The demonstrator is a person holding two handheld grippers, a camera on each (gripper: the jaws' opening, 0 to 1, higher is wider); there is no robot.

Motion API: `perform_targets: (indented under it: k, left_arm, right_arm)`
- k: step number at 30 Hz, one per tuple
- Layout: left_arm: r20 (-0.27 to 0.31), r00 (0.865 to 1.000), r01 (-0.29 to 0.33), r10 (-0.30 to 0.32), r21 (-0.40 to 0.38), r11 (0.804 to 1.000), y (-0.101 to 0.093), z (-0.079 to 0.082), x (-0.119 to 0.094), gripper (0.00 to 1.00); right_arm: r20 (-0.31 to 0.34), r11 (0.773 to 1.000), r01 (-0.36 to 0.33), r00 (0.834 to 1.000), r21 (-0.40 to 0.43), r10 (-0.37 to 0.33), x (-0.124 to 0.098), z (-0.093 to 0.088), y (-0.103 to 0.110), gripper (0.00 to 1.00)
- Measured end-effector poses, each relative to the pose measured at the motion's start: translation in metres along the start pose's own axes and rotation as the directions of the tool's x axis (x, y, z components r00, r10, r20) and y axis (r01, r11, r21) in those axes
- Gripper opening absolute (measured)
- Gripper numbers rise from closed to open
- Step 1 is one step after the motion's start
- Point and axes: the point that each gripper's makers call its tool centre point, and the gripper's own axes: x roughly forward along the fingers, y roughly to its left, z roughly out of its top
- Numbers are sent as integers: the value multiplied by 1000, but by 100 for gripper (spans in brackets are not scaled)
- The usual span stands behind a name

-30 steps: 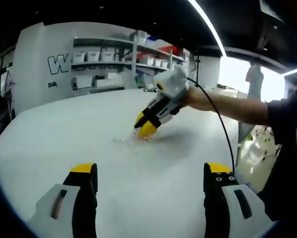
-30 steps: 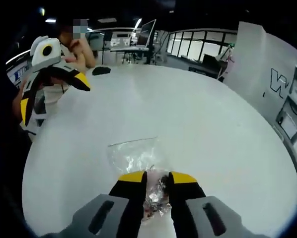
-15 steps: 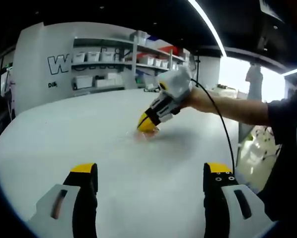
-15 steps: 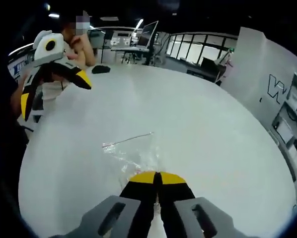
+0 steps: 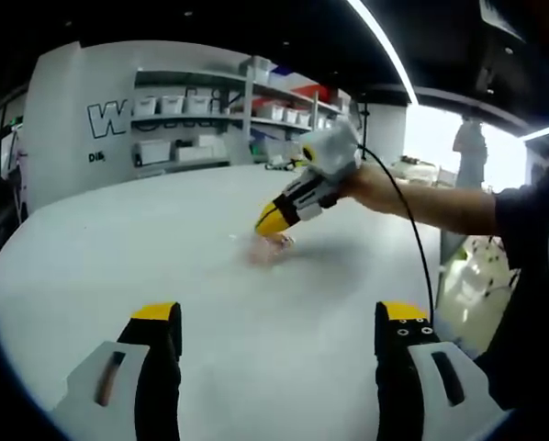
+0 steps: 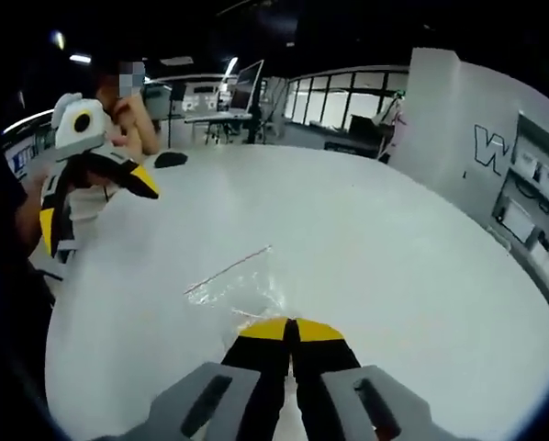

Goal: Open the resealable bag by pulling the two sides of the seal apart until the entire bag opening is separated and visibly accessible.

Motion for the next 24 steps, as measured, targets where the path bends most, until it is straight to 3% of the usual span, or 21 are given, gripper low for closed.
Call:
perform_targets:
  k: [10,24]
  left_arm:
    - [-2,1000,-2,2,2,1000,0,-1,1,85]
    - [-9,1000,-1,1,-2,1000,0,-3,4,85]
  right_arm:
    - [101,980,-45,995,194,26,-5,4,3,0]
    - [153,947,-84,988,309,37,-9,1,2,0]
